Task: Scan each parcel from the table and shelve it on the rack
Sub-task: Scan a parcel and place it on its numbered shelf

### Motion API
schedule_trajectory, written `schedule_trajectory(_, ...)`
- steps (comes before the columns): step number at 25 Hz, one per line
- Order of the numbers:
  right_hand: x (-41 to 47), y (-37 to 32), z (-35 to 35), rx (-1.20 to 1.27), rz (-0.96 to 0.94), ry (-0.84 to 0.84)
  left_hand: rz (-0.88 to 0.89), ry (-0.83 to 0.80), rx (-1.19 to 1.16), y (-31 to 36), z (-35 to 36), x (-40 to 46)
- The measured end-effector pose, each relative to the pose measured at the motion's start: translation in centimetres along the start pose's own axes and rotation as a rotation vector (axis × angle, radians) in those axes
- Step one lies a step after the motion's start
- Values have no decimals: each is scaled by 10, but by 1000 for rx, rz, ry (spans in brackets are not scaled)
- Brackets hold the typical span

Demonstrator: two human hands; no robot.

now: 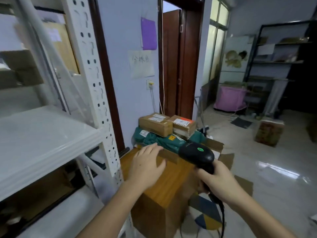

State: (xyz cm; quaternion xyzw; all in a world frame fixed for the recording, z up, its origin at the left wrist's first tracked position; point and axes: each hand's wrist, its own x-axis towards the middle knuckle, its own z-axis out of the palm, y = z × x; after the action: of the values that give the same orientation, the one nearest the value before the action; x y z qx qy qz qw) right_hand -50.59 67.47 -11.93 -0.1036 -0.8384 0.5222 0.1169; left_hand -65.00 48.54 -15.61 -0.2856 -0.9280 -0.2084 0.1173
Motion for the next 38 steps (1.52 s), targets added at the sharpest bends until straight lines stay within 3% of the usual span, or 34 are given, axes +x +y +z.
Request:
schedule_trajectory(8, 75, 86, -68, -20, 120, 3, -144, -232, -16, 14, 130, 92)
schedule_trajectory(21, 263, 144, -40, -8, 212, -126, -387, -333, -201, -54, 222, 228)
schedule_trajectory(27, 343, 149, -18, 0, 218, -169, -618, -306, -495, -102, 262, 299)
schedule_trajectory(32, 405, 155, -9, 39, 246, -216, -748, -272, -566, -129, 287, 355)
schedule_trajectory(38, 467, 176, -1, 136, 357, -298, -1152, -240, -896, -149, 311, 432)
